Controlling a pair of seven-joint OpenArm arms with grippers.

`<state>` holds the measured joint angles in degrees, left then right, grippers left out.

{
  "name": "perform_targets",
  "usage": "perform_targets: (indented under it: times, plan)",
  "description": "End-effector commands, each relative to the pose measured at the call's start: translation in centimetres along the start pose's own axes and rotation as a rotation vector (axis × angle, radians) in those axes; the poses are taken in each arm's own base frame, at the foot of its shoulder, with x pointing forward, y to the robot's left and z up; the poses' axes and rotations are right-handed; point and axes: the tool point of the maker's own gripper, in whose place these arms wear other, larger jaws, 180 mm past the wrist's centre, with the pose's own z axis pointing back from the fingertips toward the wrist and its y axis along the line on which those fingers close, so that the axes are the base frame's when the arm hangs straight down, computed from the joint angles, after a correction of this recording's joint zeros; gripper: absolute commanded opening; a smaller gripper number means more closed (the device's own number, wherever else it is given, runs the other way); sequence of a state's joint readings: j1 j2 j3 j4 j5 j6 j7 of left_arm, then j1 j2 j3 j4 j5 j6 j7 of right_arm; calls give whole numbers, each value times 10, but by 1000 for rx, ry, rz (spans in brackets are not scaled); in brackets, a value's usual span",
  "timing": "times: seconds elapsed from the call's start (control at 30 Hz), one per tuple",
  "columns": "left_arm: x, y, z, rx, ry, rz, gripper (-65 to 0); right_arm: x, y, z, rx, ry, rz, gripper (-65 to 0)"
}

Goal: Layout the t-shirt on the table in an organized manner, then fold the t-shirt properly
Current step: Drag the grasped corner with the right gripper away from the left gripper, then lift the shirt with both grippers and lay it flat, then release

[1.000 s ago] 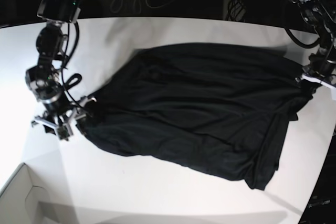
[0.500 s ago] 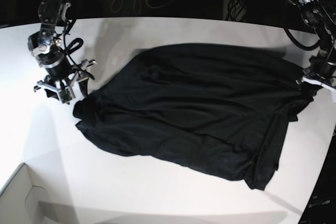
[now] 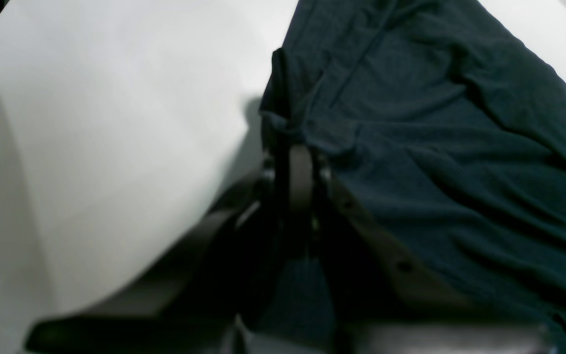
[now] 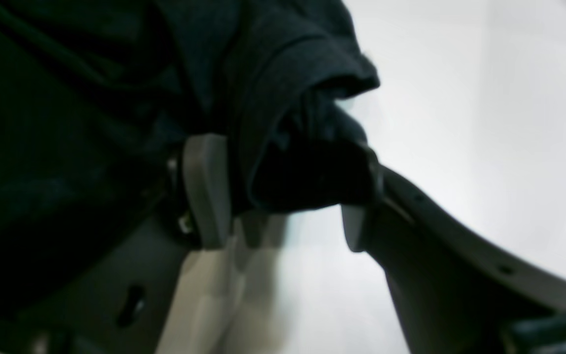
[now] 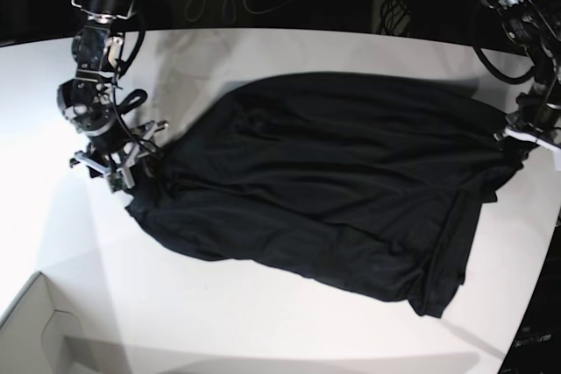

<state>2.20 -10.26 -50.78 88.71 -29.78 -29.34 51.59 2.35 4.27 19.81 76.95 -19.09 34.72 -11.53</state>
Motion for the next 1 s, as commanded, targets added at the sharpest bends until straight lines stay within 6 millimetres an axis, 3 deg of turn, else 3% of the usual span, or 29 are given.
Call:
perform_targets:
  times: [0.0,0.17,0.27,0.6,0.73,0.97]
  plan:
    - [19,-1,3,-6,-57,-15,-649,16,-14,1,-26,-50,15,-368]
    - [19,-1,3,-6,-56,-16,-649,12,-17,7,-37,-40,26,-650]
    - [21,0,3,-5,-56,-24,-649,15,-32,28,-87,-58,61,-650]
    - [24,-1,4,-6,-64,-29,-649,78,-42,84,-188,-220,205,-650]
    - [28,-2,2,-10,-71,-28,-649,94,-48,79,-199,-252,208,-650]
    - [29,-2,2,-9,-74,-30,-649,109,-70,46,-214,-215,144,-650]
